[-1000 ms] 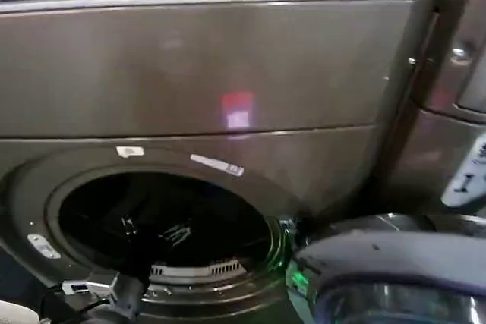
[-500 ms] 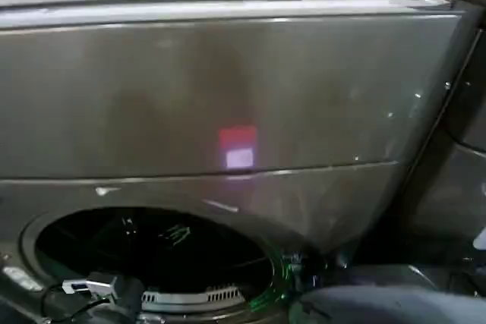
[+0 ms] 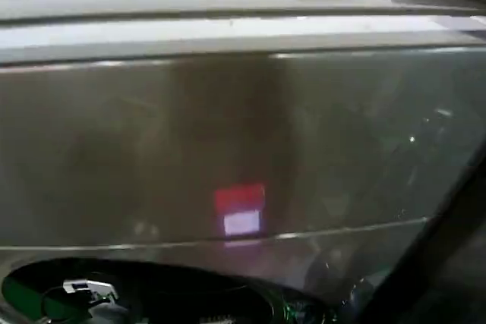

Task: Grasp the clothes from the dryer.

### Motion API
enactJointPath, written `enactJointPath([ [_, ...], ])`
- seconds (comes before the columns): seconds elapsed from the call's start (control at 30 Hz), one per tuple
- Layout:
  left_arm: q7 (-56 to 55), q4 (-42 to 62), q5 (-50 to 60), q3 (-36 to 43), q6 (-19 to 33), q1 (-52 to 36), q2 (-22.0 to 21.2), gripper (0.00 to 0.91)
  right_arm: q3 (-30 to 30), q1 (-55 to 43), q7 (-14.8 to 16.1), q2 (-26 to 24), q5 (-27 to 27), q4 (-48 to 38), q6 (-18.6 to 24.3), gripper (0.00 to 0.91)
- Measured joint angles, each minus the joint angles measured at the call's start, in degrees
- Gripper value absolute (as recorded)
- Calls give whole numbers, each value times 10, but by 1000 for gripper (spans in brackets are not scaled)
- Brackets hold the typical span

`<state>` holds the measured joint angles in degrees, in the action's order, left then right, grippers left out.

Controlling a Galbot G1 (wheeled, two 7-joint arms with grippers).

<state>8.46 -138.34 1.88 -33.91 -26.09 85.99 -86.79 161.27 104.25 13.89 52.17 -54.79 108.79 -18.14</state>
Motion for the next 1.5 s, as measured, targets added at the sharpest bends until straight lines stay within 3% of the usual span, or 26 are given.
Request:
enactJointPath([
  [0.57, -10, 60, -20, 2, 19, -60, 18, 907, 16, 16, 5, 4, -5, 6, 0, 907],
  [1.5, -29, 397, -62, 36, 41, -385, 31, 907, 56, 49, 6, 11, -17, -5, 1, 907],
])
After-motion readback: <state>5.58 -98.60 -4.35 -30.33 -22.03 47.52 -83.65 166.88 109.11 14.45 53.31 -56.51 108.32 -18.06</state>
